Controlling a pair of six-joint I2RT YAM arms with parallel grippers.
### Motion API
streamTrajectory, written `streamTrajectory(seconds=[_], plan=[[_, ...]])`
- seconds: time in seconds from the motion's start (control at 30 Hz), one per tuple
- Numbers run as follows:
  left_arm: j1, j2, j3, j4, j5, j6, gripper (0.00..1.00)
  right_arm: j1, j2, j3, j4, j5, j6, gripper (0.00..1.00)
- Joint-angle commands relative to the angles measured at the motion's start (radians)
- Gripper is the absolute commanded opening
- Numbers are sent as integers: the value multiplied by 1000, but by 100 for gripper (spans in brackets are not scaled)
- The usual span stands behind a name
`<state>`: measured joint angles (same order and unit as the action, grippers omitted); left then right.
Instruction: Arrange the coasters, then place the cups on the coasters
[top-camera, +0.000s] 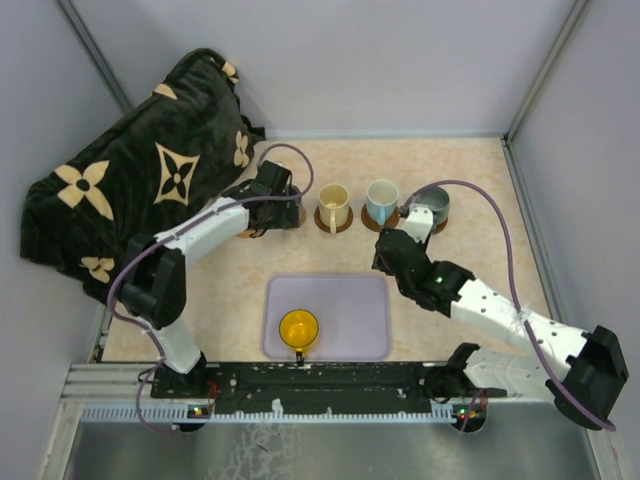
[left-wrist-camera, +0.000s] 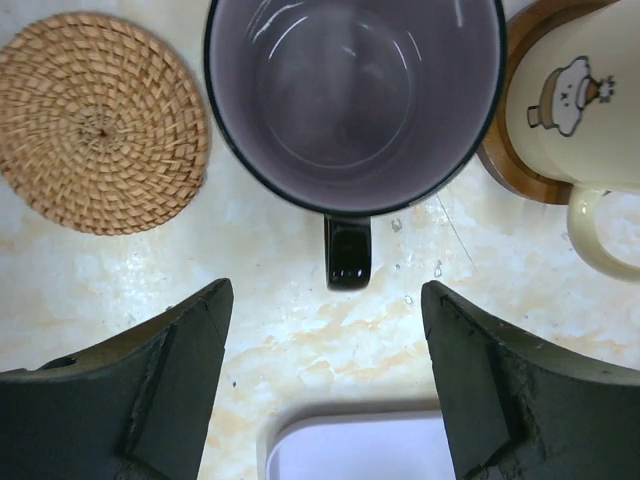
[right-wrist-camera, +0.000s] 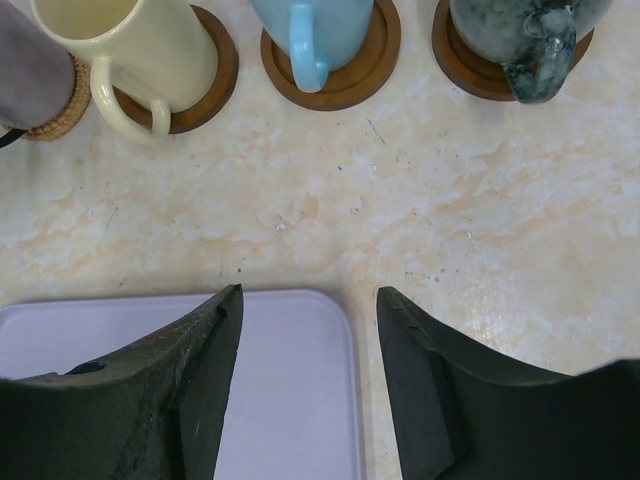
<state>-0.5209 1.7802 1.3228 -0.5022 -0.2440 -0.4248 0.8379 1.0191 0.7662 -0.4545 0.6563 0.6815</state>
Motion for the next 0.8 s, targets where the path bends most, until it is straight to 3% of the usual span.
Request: streamTrajectory(seconds=[0.0, 0.43, 0.77], plan=[[-2, -91, -36, -17, -23, 8, 82, 8, 12, 34, 50, 12, -2, 57], [-5, -70, -108, 22, -15, -14, 83, 7, -2, 36, 43, 9, -5, 57], [-5, -37, -100, 54, -85, -21, 83, 7, -22, 15, 44, 2, 4, 56]])
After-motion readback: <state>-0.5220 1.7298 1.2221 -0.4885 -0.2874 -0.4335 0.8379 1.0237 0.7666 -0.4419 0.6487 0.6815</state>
